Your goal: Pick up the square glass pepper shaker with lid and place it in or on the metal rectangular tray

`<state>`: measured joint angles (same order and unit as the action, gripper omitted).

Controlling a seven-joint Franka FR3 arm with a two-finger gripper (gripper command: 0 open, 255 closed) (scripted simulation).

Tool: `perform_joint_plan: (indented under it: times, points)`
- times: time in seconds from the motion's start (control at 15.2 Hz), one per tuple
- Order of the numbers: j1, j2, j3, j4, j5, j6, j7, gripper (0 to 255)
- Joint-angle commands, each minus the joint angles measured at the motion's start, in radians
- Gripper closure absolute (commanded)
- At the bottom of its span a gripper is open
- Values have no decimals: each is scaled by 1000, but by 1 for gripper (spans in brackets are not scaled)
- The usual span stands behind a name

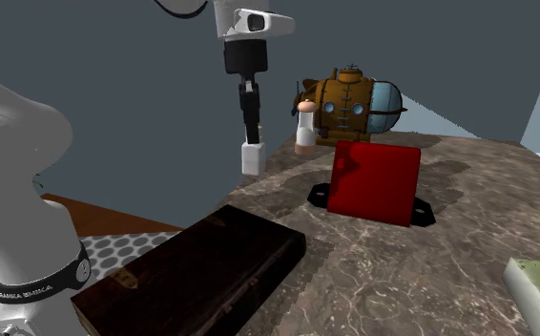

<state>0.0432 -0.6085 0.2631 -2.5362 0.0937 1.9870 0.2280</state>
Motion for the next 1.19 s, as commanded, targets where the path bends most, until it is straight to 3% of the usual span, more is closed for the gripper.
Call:
perform_joint_plan:
  times: [0.0, 0.4, 1.12]
  points:
    - [0, -7, -4, 22, -2, -29, -1, 255]
    - [-29, -149, -107, -51, -41, -99, -112, 255]
    - [-140, -357, -336, -119, -197, -231, -352, 255]
